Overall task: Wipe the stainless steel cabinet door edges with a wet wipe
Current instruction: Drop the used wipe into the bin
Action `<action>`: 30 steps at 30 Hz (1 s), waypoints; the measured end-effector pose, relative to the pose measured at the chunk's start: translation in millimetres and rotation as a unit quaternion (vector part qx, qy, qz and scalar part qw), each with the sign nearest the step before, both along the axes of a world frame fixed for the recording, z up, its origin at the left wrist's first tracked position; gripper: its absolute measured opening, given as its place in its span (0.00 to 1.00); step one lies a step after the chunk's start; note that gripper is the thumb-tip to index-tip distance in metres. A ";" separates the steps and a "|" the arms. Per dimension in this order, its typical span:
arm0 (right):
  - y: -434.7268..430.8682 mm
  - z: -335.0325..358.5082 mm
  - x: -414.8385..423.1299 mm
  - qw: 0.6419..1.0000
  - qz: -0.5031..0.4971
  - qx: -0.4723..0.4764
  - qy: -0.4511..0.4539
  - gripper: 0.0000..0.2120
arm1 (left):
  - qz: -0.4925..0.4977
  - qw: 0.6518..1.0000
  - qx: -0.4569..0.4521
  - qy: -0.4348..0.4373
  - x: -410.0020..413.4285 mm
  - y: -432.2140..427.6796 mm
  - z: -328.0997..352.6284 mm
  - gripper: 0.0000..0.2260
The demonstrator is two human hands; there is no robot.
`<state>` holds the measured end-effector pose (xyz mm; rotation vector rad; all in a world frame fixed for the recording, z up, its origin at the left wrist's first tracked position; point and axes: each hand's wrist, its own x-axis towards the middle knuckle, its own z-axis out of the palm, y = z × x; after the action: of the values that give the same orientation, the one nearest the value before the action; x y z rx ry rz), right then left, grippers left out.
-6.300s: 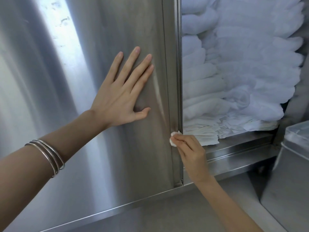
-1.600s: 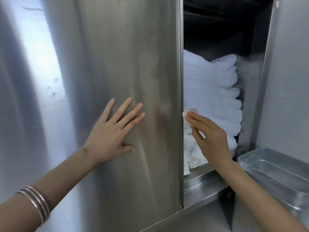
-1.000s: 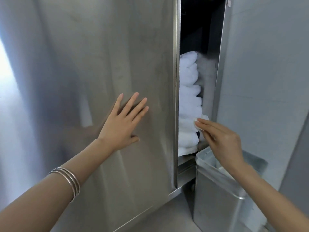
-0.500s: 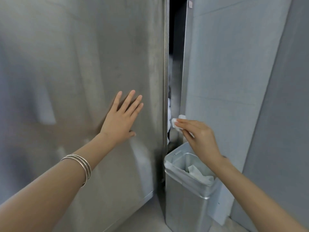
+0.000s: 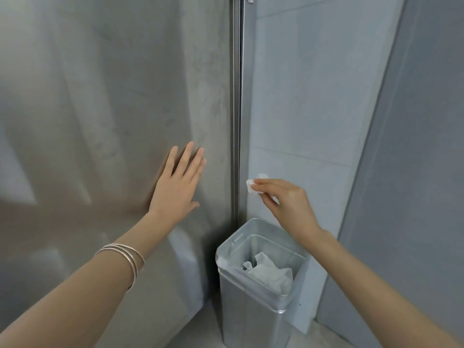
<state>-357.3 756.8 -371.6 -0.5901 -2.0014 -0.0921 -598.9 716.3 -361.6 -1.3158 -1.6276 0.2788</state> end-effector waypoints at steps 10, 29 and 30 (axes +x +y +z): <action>-29.2 112.9 18.4 0.992 -0.040 -0.110 -0.035 0.11 | -0.009 0.958 -0.171 -0.228 34.2 -33.2 57.9 0.37; -157.0 467.0 51.5 0.963 -0.052 -0.245 -0.097 0.07 | -0.131 0.853 -0.167 -0.476 93.1 -156.5 440.3 0.21; -160.9 474.2 52.0 0.961 -0.050 -0.249 -0.107 0.08 | -0.130 0.853 -0.167 -0.478 92.2 -161.6 448.8 0.21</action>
<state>-305.3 596.0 102.6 -1.0396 -2.2146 0.3100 -506.7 554.7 87.2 -2.1243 -2.2219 -0.3497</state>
